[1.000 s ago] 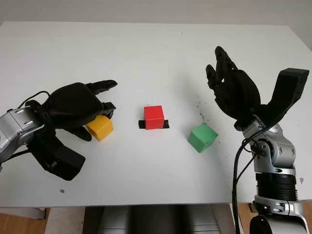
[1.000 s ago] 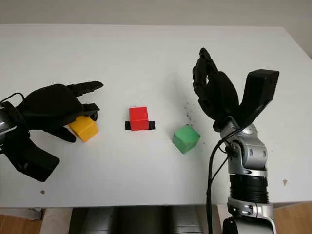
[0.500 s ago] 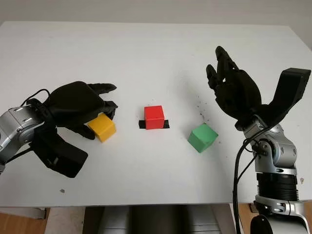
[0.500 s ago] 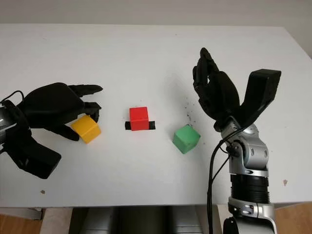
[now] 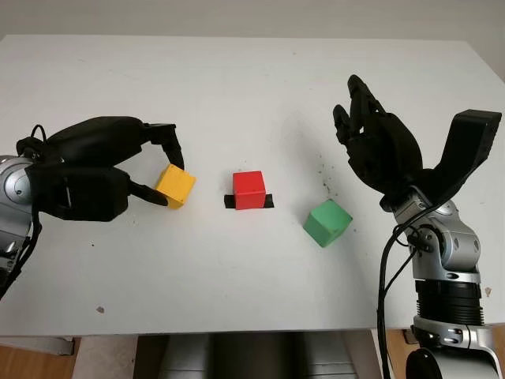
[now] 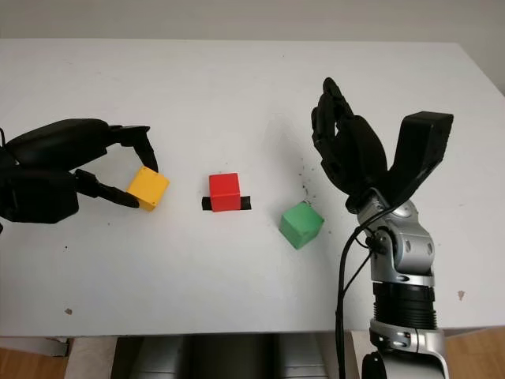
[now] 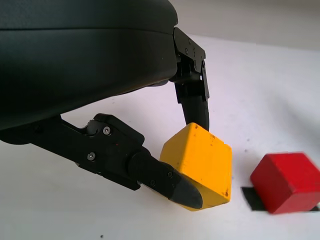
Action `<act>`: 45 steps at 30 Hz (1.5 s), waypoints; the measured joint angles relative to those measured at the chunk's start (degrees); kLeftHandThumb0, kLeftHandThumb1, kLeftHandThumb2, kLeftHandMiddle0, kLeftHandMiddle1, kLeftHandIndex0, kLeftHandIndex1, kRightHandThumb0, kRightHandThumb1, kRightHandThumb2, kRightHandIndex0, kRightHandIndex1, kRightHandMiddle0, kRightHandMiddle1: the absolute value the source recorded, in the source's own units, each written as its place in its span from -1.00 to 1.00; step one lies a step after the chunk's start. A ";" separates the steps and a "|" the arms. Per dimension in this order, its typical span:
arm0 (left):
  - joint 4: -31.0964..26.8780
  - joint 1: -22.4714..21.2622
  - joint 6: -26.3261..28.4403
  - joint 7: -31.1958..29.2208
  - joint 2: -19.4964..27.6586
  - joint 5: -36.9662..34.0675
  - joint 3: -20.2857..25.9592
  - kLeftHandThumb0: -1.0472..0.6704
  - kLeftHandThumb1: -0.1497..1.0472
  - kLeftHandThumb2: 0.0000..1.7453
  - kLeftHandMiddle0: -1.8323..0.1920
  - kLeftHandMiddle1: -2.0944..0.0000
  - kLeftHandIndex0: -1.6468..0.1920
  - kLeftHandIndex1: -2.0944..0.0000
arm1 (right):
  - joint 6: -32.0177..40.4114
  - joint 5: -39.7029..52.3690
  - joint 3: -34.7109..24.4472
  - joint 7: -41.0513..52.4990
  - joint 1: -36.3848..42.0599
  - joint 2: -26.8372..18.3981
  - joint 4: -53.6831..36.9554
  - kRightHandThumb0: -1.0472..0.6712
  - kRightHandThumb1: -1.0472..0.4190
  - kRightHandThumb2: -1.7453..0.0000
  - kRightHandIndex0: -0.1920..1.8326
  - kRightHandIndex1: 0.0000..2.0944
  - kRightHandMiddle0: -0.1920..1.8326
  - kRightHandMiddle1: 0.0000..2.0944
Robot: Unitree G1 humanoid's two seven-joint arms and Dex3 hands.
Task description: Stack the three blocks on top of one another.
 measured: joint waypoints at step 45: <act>-22.76 5.88 39.92 22.23 -29.97 -11.41 1.16 -0.21 0.97 -0.94 0.58 0.93 0.61 -0.84 | -1.22 -0.46 1.36 -2.06 0.64 1.04 -0.02 -0.53 -1.00 0.12 -1.00 -1.00 -1.00 -1.00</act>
